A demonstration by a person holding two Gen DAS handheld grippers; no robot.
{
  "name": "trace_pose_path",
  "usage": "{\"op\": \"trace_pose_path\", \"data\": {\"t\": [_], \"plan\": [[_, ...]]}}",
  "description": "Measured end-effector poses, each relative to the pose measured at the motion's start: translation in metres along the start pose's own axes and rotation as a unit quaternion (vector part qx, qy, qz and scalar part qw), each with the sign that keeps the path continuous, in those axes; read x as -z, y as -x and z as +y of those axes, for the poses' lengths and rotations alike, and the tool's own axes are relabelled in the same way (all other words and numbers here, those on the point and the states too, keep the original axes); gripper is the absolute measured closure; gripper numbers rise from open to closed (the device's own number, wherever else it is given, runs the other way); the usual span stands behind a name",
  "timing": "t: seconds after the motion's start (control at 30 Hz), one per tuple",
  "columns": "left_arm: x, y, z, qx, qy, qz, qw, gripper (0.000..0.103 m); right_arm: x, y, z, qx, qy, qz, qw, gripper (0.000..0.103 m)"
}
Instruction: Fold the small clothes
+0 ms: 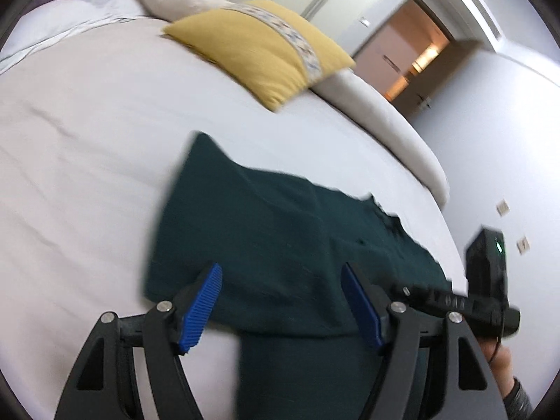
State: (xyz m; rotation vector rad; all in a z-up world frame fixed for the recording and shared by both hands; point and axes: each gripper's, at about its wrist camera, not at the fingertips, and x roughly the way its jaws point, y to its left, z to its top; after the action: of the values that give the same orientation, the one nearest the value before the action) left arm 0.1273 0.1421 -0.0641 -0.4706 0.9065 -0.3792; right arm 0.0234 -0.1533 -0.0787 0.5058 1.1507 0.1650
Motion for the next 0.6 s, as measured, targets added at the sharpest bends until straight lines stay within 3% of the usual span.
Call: {"op": "trace_pose_path", "data": {"t": [0.03, 0.3, 0.43, 0.6], "plan": [[-0.004, 0.002, 0.007, -0.001, 0.008, -0.005, 1.0000, 0.030, 0.000, 0.001, 0.004, 0.011, 0.014, -0.007, 1.000, 0.095], [-0.032, 0.004, 0.035, -0.003, 0.057, -0.021, 0.9982, 0.029, -0.007, 0.052, 0.028, 0.030, 0.076, -0.065, 0.995, 0.097], [-0.041, -0.006, 0.037, -0.014, 0.059, -0.007, 0.9981, 0.022, -0.016, 0.083, 0.002, 0.040, 0.067, -0.088, 0.993, 0.097], [-0.039, -0.040, 0.030, -0.029, 0.049, 0.045, 0.9974, 0.022, -0.018, 0.099, -0.044, 0.045, 0.036, -0.092, 0.994, 0.097]]}}
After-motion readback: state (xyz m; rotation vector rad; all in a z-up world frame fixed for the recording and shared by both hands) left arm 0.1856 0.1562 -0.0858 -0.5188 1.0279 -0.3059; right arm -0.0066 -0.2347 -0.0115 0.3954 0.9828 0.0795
